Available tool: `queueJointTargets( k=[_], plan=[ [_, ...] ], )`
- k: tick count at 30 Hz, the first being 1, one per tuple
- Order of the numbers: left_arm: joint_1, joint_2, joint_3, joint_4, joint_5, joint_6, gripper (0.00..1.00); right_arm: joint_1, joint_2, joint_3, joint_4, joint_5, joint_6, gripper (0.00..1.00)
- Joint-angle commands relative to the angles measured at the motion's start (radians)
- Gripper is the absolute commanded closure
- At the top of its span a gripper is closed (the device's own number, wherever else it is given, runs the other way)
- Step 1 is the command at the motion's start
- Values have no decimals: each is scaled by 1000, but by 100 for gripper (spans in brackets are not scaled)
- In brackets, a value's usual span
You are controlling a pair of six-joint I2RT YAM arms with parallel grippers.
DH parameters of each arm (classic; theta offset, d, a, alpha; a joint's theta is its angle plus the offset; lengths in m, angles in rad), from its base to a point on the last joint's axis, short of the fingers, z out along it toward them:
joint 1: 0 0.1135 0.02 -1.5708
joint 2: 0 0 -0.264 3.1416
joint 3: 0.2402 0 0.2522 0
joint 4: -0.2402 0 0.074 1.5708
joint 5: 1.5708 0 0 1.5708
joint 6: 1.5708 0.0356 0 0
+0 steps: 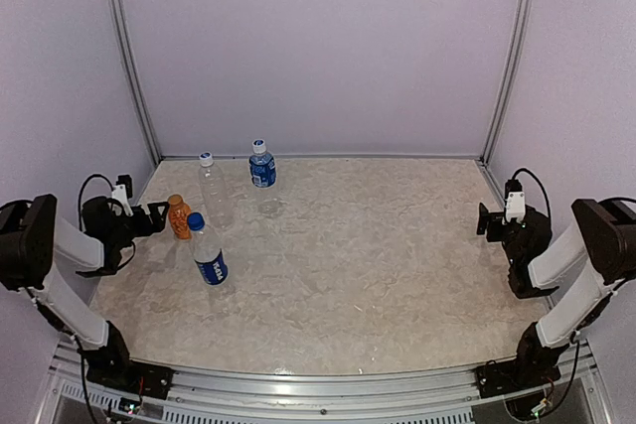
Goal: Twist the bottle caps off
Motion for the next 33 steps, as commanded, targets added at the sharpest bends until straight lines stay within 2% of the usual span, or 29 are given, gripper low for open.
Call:
queueJointTargets(
  k=[1,3,4,6,8,10,13,15,17,19,22,24,28,30,33],
  plan=[
    [5,13,14,18,3,-8,1,-12,-2,17,12,-5,-2,1],
    [5,12,13,18,1,-8,1,-12,-82,65,-128,-8,-4,1],
    [7,12,11,21,8,-8,1,-12,-130,105,-279,3,2,1],
    [16,-3,26,-36,5,-22,1,-15,-207,184,-465,18,72,1],
    [53,-69,83,-199,-8,-79,1,-17,-265,232,-578,-67,141,1],
    [115,-123,148,-336,87,-105,1,-17,-314,258,-663,-173,219,2],
    [204,-150,168,-371,176,-140,1,-4,-372,294,-726,-387,333,11],
    [284,-161,173,-384,252,-190,1,57,-402,341,-783,-489,376,11],
    [375,-162,195,-386,405,-245,1,173,-425,425,-909,-467,354,11],
    [454,-148,234,-390,550,-300,1,349,-427,536,-1044,-369,281,11],
    [510,-124,317,-481,720,-284,1,574,-376,710,-1156,-275,232,11],
    [500,-128,384,-699,756,-180,1,724,-306,810,-1177,-190,198,11],
    [396,-211,440,-1047,676,112,1,952,-77,1061,-1253,-37,133,11],
    [347,-273,434,-1119,636,204,1,1032,61,1215,-1296,-13,110,11],
    [320,-379,443,-1214,635,265,1,1115,272,1480,-1385,-19,74,10]
  ],
)
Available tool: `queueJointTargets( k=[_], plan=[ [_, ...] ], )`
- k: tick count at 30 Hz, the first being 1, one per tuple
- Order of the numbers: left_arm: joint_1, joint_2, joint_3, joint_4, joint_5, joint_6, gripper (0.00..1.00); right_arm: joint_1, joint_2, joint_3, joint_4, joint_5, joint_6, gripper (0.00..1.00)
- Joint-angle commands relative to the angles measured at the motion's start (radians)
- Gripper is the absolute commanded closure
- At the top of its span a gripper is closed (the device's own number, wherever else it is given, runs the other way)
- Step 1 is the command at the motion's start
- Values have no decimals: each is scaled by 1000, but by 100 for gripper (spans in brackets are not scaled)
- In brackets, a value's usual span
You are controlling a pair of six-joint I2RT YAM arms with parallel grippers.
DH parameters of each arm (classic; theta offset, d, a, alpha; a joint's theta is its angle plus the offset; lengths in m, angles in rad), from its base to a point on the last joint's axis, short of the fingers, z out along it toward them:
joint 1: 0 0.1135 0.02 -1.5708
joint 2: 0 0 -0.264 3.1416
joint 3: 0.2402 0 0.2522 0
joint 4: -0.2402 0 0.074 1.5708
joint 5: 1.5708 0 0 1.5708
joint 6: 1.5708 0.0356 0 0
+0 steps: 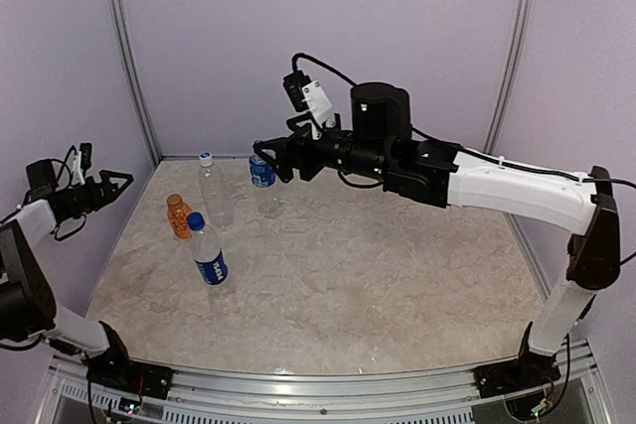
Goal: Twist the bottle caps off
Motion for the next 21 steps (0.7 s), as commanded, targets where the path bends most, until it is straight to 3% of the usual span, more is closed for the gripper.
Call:
queueJointTargets(
  k=[1,7,21],
  plan=[
    [-57,-147,35,-321,-19,253,1,112,280,314,-224,70,-77,10],
    [-180,-244,72,-524,-54,362,1,174,566,689,-391,39,-128,2],
    [-292,-272,100,-641,-145,397,1,183,657,696,-359,-102,-116,5]
  ],
)
